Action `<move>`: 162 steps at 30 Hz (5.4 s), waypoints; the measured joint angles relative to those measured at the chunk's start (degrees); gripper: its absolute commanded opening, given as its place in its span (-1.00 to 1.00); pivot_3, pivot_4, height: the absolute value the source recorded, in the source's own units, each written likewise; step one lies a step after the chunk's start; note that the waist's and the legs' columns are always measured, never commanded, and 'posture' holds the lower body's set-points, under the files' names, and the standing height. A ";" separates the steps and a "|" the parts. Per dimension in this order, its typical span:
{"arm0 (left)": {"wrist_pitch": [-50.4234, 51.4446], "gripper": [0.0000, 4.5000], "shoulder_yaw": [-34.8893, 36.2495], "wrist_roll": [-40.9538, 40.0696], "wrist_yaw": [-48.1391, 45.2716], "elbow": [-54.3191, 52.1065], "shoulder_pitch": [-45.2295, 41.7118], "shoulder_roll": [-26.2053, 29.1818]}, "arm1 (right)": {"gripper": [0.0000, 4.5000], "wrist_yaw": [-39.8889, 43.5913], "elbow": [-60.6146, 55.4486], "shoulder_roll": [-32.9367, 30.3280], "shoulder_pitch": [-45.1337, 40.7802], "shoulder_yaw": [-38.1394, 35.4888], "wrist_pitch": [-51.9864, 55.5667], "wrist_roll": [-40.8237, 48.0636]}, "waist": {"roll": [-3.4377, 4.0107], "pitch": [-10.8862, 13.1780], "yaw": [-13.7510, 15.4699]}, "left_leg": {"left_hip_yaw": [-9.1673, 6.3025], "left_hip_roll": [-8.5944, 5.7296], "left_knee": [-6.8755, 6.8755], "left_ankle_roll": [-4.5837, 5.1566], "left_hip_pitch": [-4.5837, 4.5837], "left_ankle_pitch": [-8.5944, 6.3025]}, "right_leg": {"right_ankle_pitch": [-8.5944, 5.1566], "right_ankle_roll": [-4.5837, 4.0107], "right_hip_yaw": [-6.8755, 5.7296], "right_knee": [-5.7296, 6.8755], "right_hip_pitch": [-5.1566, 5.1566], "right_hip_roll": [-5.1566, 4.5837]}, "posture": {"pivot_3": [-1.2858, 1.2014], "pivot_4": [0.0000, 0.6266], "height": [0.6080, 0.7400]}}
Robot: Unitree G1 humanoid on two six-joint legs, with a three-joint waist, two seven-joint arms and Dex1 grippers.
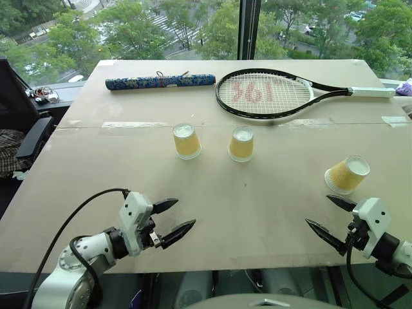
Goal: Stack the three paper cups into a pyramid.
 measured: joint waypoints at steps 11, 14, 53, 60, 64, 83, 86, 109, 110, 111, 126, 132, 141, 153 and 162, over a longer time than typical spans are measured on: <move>1.32 0.97 0.02 -7.34 -1.05 -3.59 -9.21 -0.04 | 1.00 -10.57 -4.76 5.49 -16.27 1.55 1.43 -0.08 | 0.07 0.09 0.04 | 0.03 0.00 0.01 0.02 -0.01 -0.01 | 0.02 0.00 -0.12 -0.05 0.03 0.19 | 0.03 -0.52 1.00; 1.87 0.97 -0.31 -8.42 -2.05 -4.53 -11.32 0.94 | 1.00 -14.17 -5.77 5.03 -19.68 1.54 3.77 -2.21 | 0.07 0.09 0.17 | 0.00 -0.03 -0.04 0.02 -0.04 -0.01 | 0.03 -0.03 -0.15 -0.11 0.02 0.19 | 0.03 -0.52 1.00; -1.75 1.00 8.78 -11.06 -2.77 -5.76 2.76 -1.15 | -0.01 -5.29 33.79 17.57 -60.96 26.15 10.79 -7.73 | 0.19 0.23 -0.27 | -0.01 -0.05 -0.09 0.09 -0.11 -0.05 | 0.21 -0.31 -0.18 -0.21 -0.07 0.13 | 0.03 -0.52 1.00; -2.49 1.00 8.80 -10.65 -2.77 -5.67 1.72 -1.16 | -0.01 1.58 20.78 10.68 -53.86 26.38 13.72 -4.58 | 0.19 0.23 -0.38 | 0.02 -0.03 -0.10 0.11 -0.09 -0.06 | 0.21 -0.30 -0.15 -0.24 -0.06 0.10 | 0.03 -0.52 1.00; -2.64 1.00 8.59 -10.05 -2.77 -5.34 0.77 -1.20 | -0.01 0.95 16.52 8.12 -49.83 25.98 15.25 -4.55 | 0.19 0.23 -0.24 | 0.01 -0.02 -0.09 0.11 -0.10 -0.06 | 0.20 -0.28 -0.17 -0.24 -0.05 0.14 | 0.03 -0.52 1.00; -2.41 1.00 8.37 -9.04 -3.26 -1.91 -2.41 -0.91 | 0.98 -1.44 14.25 6.14 -41.96 21.08 13.74 -3.77 | 0.18 0.26 -0.13 | 0.02 -0.03 -0.08 0.11 -0.13 -0.06 | 0.19 -0.26 -0.17 -0.29 -0.05 0.16 | 0.03 -0.52 1.00; -2.23 1.00 8.54 -9.01 -2.32 -0.71 -3.43 -0.91 | 0.98 -0.68 13.06 6.74 -42.16 19.16 12.42 -1.53 | 0.17 0.26 -0.11 | 0.01 -0.02 -0.08 0.11 -0.12 -0.06 | 0.19 -0.25 -0.17 -0.29 -0.04 0.17 | 0.03 -0.52 1.00; -0.04 1.00 -5.11 5.20 -2.56 34.89 -44.70 2.27 | 0.98 13.68 -3.56 -7.22 -26.39 -1.49 11.38 20.54 | 0.03 0.39 0.28 | -0.10 -0.07 -0.08 0.15 -0.20 -0.08 | 0.36 -0.03 -0.31 -0.44 0.05 0.14 | 0.03 -0.52 1.00; -0.75 1.00 -5.83 6.18 -3.31 36.98 -46.52 1.99 | 0.98 13.24 -4.63 -7.31 -24.33 -3.00 11.41 20.70 | 0.03 0.39 0.32 | -0.11 -0.07 -0.07 0.15 -0.20 -0.08 | 0.36 -0.03 -0.31 -0.44 0.05 0.14 | 0.03 -0.52 1.00; -1.49 1.00 -6.48 7.08 -3.72 38.87 -48.02 1.83 | 0.98 12.67 -5.29 -7.30 -22.90 -3.98 11.40 20.87 | 0.03 0.39 0.38 | -0.10 -0.07 -0.06 0.15 -0.20 -0.08 | 0.36 -0.03 -0.31 -0.44 0.06 0.14 | 0.03 -0.52 1.00; -5.98 -0.13 -9.64 8.48 -17.86 50.24 -56.57 -1.09 | 1.00 6.13 -11.00 -5.05 -12.47 -7.98 9.94 21.00 | -0.06 0.41 0.21 | -0.11 -0.08 0.01 0.16 -0.28 -0.08 | 0.38 -0.01 -0.30 -0.44 0.05 0.14 | 0.03 -0.52 1.00; -1.61 -0.13 -12.67 6.48 -22.33 39.04 -52.35 -1.48 | 1.00 4.31 -11.96 -3.39 -10.04 -10.00 9.61 22.16 | -0.05 0.41 0.25 | -0.10 -0.09 0.01 0.16 -0.23 -0.09 | 0.37 -0.01 -0.27 -0.42 0.08 0.11 | 0.03 -0.52 1.00; -0.22 -0.13 -16.47 6.98 -20.73 34.75 -50.03 -5.14 | 1.00 4.84 -14.32 -2.33 -2.96 -12.14 8.14 24.55 | -0.05 0.41 0.44 | -0.06 -0.07 0.07 0.17 -0.18 -0.09 | 0.36 0.01 -0.24 -0.39 0.10 0.15 | 0.03 -0.52 1.00; -4.55 -0.13 -19.40 12.07 -16.78 35.84 -50.59 -10.78 | 1.00 5.13 -13.94 -0.70 -1.51 -10.02 5.13 20.98 | -0.05 0.38 0.99 | -0.06 -0.09 0.09 0.17 -0.07 -0.09 | 0.35 0.01 -0.25 -0.38 0.25 0.18 | 0.03 -0.52 1.00; -6.92 -0.13 -21.01 13.67 -17.09 39.08 -52.76 -12.85 | 1.00 5.12 -13.94 -0.32 0.11 -9.65 3.83 19.74 | -0.03 0.33 1.60 | -0.06 -0.11 0.13 0.17 -0.03 -0.09 | 0.33 -0.02 -0.25 -0.39 0.34 0.18 | 0.03 -0.52 1.00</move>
